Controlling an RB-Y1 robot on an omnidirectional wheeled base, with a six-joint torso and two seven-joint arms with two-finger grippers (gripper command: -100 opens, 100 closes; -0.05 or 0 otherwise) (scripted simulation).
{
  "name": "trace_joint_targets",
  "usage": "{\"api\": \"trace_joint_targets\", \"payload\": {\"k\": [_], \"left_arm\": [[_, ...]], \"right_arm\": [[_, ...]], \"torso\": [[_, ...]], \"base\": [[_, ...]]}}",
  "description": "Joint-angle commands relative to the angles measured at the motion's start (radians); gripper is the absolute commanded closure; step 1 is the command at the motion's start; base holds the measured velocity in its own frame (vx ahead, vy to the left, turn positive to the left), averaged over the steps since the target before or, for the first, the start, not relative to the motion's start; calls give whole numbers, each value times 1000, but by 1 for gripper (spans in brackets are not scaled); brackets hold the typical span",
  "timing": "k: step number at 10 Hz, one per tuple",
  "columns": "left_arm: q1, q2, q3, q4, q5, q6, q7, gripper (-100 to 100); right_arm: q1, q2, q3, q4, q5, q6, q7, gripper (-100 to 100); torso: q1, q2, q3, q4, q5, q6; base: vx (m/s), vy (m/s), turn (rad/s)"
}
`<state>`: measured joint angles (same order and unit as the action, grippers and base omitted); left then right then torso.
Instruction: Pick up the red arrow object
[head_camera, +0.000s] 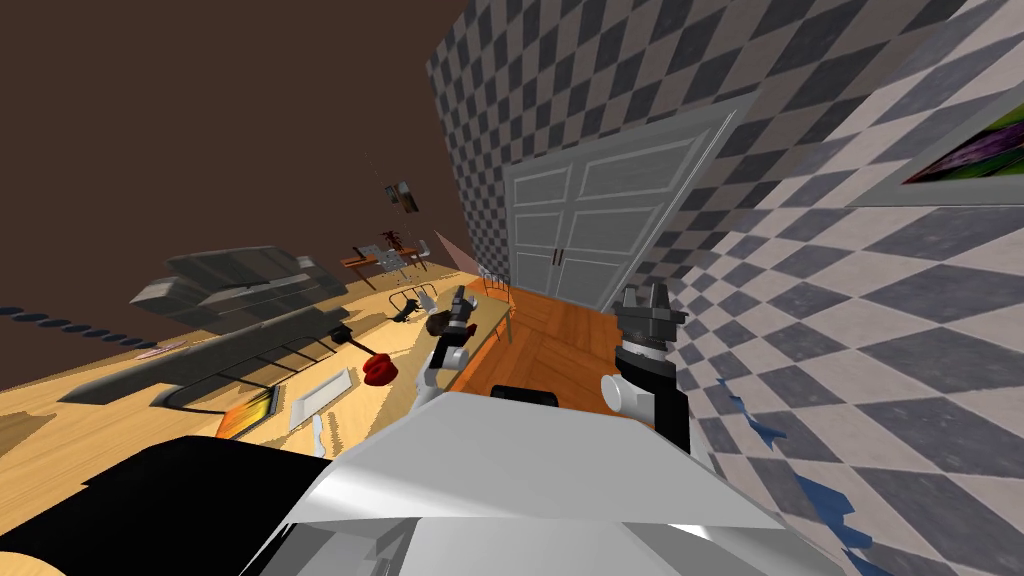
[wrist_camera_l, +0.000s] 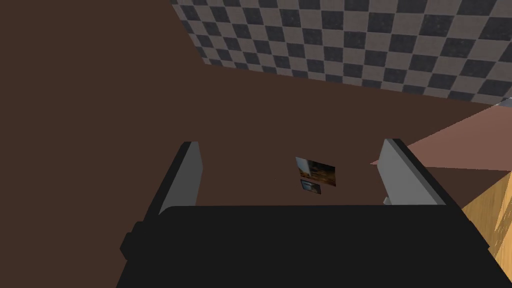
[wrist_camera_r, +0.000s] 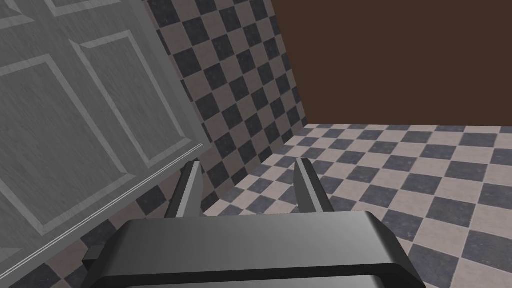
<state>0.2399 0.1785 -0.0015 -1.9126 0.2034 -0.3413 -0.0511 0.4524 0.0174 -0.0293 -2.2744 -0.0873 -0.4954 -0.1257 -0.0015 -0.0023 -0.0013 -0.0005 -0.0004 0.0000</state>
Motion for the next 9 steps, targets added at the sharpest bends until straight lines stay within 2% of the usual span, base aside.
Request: {"api": "trace_joint_targets", "payload": {"k": [1, 2, 3, 4, 5, 6, 7, 8, 9], "left_arm": [[-15, 10, 2, 37, 7, 21, 11, -100], [-47, 22, 5, 79, 19, 65, 28, -100], [-47, 22, 5, 85, 19, 65, 28, -100], [-80, 34, 8, 134, 31, 102, 46, -100], [-80, 34, 8, 134, 31, 112, 46, -100], [-114, 45, 11, 185, 45, 144, 64, -100], [-114, 45, 11, 185, 45, 161, 64, -100], [-148, 56, 15, 230, 58, 196, 83, -100], [-148, 56, 15, 237, 58, 211, 83, -100]], "right_arm": [[0, 0, 0, 0, 0, 0, 0, 0], [0, 0, 0, 0, 0, 0, 0, 0], [0, 0, 0, 0, 0, 0, 0, 0], [0, 0, 0, 0, 0, 0, 0, 0], [0, 0, 0, 0, 0, 0, 0, 0], [0, 0, 0, 0, 0, 0, 0, 0], [0, 0, 0, 0, 0, 0, 0, 0], [0, 0, 0, 0, 0, 0, 0, 0], [0, 0, 0, 0, 0, 0, 0, 0]], "torso": [[0, 0, 0, 0, 0, 0], [0, 0, 0, 0, 0, 0], [1, 0, 0, 0, 0, 0], [1, 1, 0, 0, 0, 0], [1, 1, 0, 0, 0, 0], [1, 1, 0, 0, 0, 0], [1, 0, 0, 0, 0, 0], [1, 1, 0, 0, 0, 0], [1, 0, 0, 0, 0, 0]], "base": [[18, -20, 22], [18, -20, 47], [16, -16, 26], [16, -14, 49], [16, -14, 31], [22, -19, 56], [17, -17, 25], [23, -12, 47], [19, -11, 26]]}}
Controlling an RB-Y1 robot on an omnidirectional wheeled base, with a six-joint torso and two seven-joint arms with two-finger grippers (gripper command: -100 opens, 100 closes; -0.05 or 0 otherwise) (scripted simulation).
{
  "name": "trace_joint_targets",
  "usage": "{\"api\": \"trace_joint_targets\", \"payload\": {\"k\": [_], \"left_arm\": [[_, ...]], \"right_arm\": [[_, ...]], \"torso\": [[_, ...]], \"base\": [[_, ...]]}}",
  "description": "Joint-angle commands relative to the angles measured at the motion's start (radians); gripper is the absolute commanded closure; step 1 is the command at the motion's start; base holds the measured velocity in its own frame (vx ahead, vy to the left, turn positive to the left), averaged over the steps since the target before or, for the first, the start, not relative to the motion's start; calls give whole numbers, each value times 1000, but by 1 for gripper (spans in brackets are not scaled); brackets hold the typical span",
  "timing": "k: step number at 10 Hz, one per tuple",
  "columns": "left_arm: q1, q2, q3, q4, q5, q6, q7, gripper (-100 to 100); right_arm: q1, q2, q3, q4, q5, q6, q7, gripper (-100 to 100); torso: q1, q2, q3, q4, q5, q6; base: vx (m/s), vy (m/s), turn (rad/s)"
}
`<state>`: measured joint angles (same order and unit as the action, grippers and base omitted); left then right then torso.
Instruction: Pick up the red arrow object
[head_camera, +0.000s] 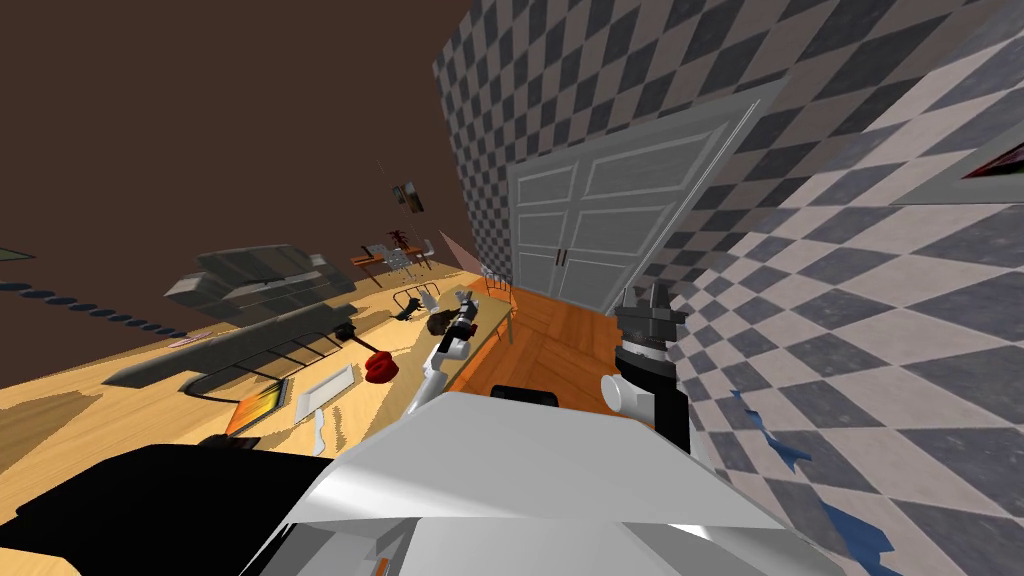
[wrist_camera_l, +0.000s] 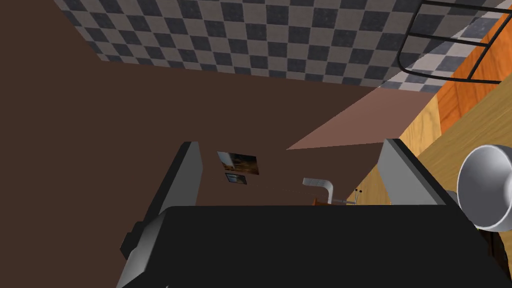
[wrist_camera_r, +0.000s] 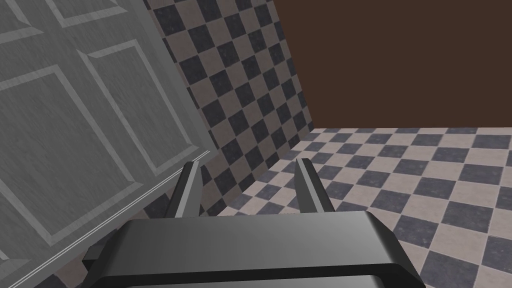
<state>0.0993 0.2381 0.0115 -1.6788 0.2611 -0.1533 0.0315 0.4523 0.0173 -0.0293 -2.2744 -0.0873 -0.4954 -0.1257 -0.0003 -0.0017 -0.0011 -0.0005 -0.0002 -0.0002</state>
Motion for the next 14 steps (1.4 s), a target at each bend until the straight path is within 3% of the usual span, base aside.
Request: {"api": "trace_joint_targets", "payload": {"k": [1, 4, 5, 7, 8, 9, 10, 11, 14], "left_arm": [[-42, 7, 6, 50, 14, 50, 20, -100], [-77, 18, 10, 110, 29, 128, 40, -100], [-112, 28, 14, 145, 44, 157, 61, -100], [-112, 28, 14, 165, 44, 184, 61, -100], [-147, 38, 18, 216, 59, 223, 82, -100], [-147, 38, 18, 220, 59, 241, 82, -100], [-182, 48, 22, 256, 74, 272, 103, -100], [-182, 48, 22, 275, 74, 298, 103, -100], [-251, 67, 30, 359, 105, 390, 146, -100]], "right_arm": [[0, 0, 0, 0, 0, 0, 0, 0], [0, 0, 0, 0, 0, 0, 0, 0], [0, 0, 0, 0, 0, 0, 0, 0], [0, 0, 0, 0, 0, 0, 0, 0], [0, 0, 0, 0, 0, 0, 0, 0], [0, 0, 0, 0, 0, 0, 0, 0], [0, 0, 0, 0, 0, 0, 0, 0], [0, 0, 0, 0, 0, 0, 0, 0], [0, 0, 0, 0, 0, 0, 0, 0]], "torso": [[0, 0, 0, 0, 0, 0], [0, 0, 0, 0, 0, 0], [0, 0, 0, 0, 0, 0], [0, 0, 0, 0, 0, 0], [0, 1, 0, 0, 0, 0], [0, 0, 0, 0, 0, 0], [0, 0, 0, 0, 0, 0], [0, 0, 0, 0, 0, 0], [0, 0, 0, 0, 0, 0]], "base": [[20, -12, 54], [21, -13, 38], [20, -11, 59], [12, -7, 8], [14, -5, 54], [15, -9, 32], [21, -12, 55], [20, -12, 24], [19, -11, 42]]}}
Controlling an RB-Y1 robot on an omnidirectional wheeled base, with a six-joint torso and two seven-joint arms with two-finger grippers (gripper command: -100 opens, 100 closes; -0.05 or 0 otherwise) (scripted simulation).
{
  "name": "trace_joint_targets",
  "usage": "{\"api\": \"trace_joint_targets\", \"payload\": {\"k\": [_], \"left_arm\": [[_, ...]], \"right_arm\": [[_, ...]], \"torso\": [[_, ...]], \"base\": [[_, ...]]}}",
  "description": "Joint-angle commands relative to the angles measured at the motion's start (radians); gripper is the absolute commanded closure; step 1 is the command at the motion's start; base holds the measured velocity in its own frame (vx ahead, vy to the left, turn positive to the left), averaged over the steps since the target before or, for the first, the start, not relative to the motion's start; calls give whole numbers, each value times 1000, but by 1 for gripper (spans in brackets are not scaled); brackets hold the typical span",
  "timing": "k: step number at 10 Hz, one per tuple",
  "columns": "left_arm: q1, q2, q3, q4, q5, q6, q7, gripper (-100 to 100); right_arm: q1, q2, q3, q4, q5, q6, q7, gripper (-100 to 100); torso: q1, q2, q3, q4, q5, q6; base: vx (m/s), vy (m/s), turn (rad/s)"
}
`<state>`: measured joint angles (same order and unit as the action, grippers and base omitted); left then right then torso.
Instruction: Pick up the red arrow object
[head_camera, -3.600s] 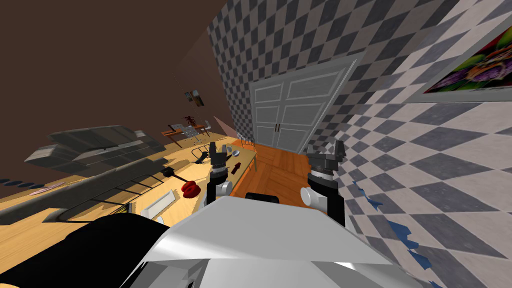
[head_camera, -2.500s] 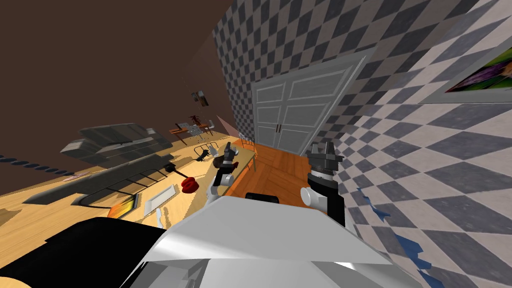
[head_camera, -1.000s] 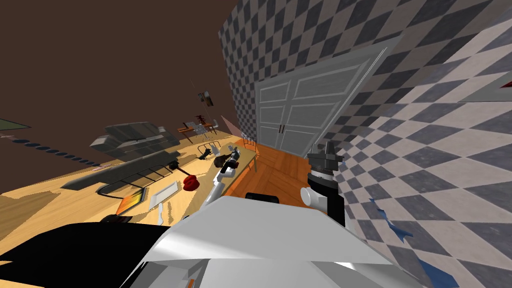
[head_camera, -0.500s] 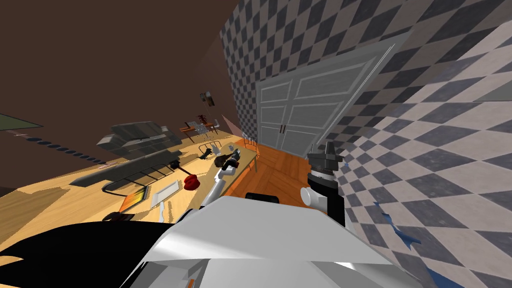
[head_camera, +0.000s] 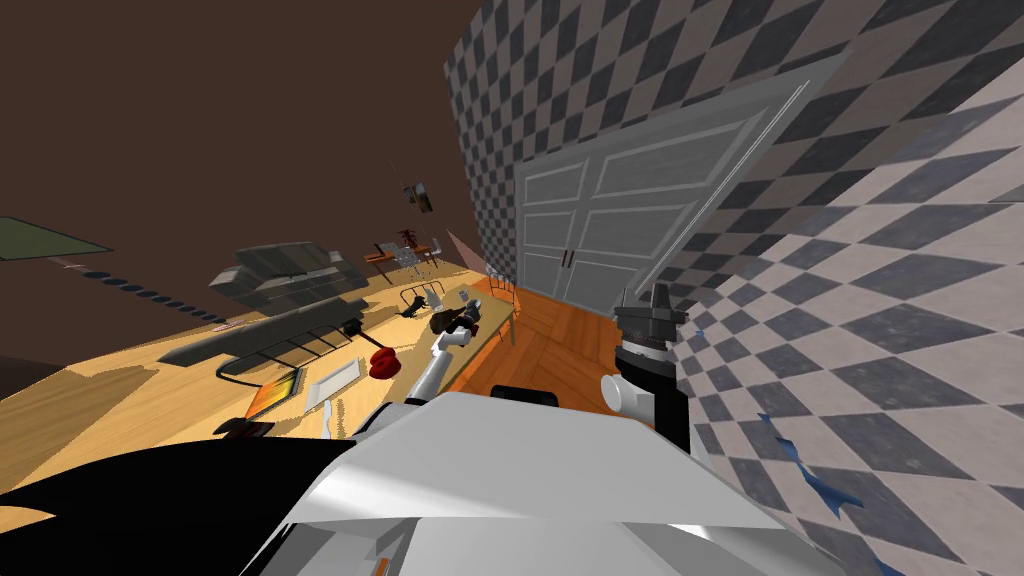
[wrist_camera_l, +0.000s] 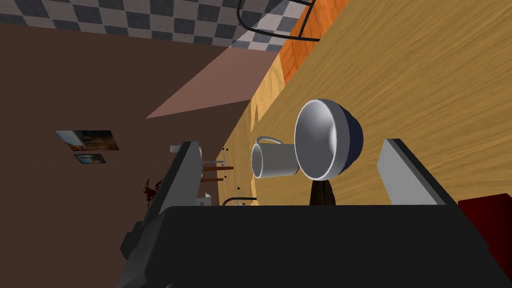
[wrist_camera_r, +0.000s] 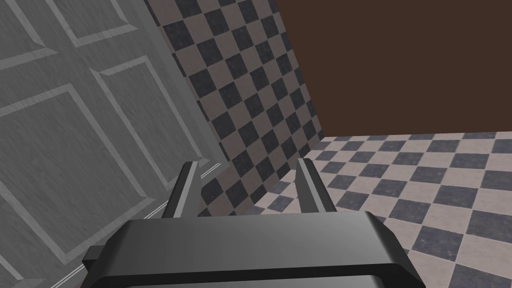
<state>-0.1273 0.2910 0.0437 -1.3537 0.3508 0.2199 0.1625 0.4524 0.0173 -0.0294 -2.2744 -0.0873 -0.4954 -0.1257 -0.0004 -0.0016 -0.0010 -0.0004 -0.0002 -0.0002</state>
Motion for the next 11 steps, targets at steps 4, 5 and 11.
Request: {"api": "trace_joint_targets", "payload": {"k": [4, 5, 11], "left_arm": [[-59, 23, 2, 116, 31, 98, 36, -100], [-92, 33, 7, 151, 46, 135, 58, -100], [-157, 50, 16, 276, 77, 271, 100, -100]], "right_arm": [[0, 0, 0, 0, 0, 0, 0, 0], [0, 0, 0, 0, 0, 0, 0, 0], [0, 0, 0, 0, 0, 0, 0, 0]], "torso": [[1, 0, 0, 0, 0, 0], [0, 0, 0, 0, 0, 0], [1, 0, 0, 0, 0, 0]], "base": [[12, -6, 25], [21, -9, 60], [16, -4, 28]]}}
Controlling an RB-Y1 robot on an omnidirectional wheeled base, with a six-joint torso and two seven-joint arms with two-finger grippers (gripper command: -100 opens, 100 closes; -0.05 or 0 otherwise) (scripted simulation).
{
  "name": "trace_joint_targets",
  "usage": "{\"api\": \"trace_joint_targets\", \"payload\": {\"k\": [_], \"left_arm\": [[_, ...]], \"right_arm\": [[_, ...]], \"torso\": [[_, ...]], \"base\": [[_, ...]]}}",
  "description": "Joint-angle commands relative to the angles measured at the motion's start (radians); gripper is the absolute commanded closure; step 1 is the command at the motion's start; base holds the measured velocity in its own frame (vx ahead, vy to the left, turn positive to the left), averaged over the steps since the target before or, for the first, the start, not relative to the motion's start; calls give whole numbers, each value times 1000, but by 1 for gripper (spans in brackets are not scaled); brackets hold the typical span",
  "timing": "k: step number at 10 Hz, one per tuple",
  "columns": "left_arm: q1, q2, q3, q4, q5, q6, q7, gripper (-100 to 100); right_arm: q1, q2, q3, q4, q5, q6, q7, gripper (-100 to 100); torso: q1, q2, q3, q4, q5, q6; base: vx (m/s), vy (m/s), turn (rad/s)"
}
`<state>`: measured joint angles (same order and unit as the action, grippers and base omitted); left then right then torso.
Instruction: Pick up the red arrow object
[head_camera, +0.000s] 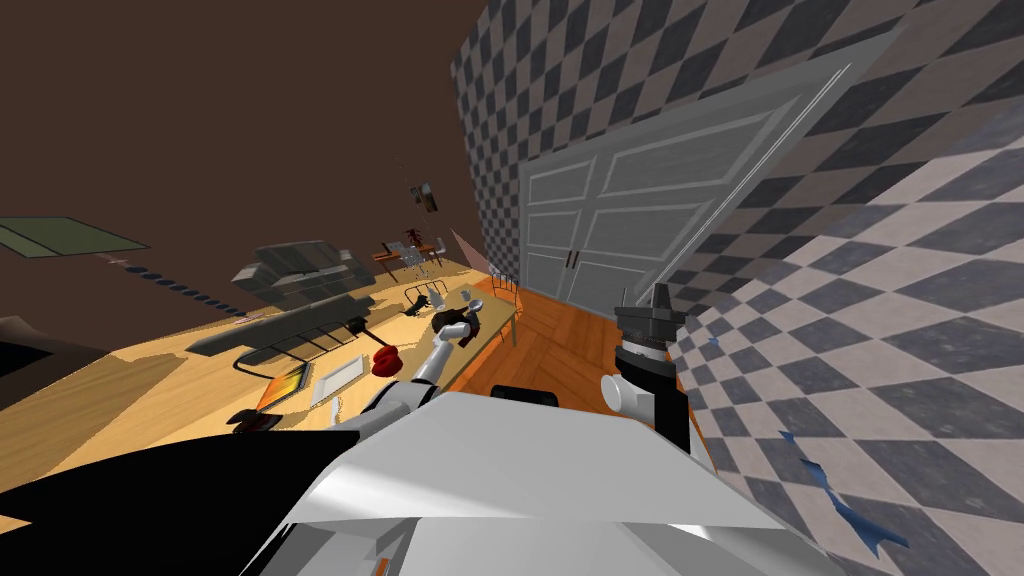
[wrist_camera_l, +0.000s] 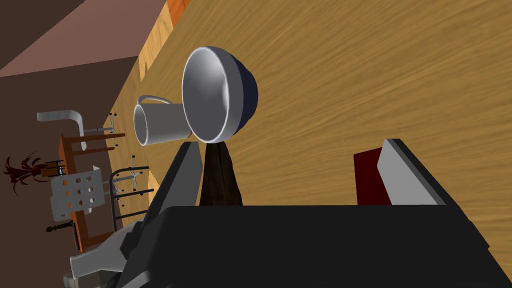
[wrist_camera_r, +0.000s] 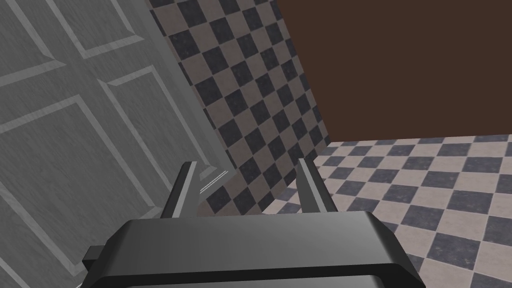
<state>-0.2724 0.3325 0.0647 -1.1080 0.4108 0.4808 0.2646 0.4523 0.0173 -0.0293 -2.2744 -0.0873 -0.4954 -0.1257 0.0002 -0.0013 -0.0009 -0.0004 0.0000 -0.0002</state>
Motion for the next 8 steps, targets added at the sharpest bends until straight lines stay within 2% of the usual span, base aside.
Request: {"api": "trace_joint_targets", "payload": {"k": [1, 2, 3, 4, 6, 7, 8], "left_arm": [[-12, 9, -5, 30, 17, 10, -2, -100], [-43, 17, 0, 70, 32, 62, 19, -100], [-43, 17, 0, 82, 32, 67, 19, -100], [-74, 24, 5, 121, 47, 104, 40, -100], [-74, 24, 5, 133, 47, 123, 40, -100], [-103, 31, 10, 174, 61, 174, 60, -100], [-103, 31, 10, 183, 61, 178, 60, -100]], "right_arm": [[0, 0, 0, 0, 0, 0, 0, 0], [0, 0, 0, 0, 0, 0, 0, 0], [0, 0, 0, 0, 0, 0, 0, 0], [0, 0, 0, 0, 0, 0, 0, 0], [0, 0, 0, 0, 0, 0, 0, 0], [0, 0, 0, 0, 0, 0, 0, 0], [0, 0, 0, 0, 0, 0, 0, 0]], "torso": [[0, 0, 0, 0, 0, 0], [0, 0, 0, 0, 0, 0], [0, 0, 0, 0, 0, 0], [0, 0, 0, 0, 0, 0], [0, 0, 0, 0, 0, 0], [0, 0, 0, 0, 0, 0], [0, 0, 0, 0, 0, 0]], "base": [[9, 1, -3], [14, 2, 42], [15, 3, 27], [20, 7, 49], [17, 0, 9], [16, 4, 45], [18, 6, 23]]}}
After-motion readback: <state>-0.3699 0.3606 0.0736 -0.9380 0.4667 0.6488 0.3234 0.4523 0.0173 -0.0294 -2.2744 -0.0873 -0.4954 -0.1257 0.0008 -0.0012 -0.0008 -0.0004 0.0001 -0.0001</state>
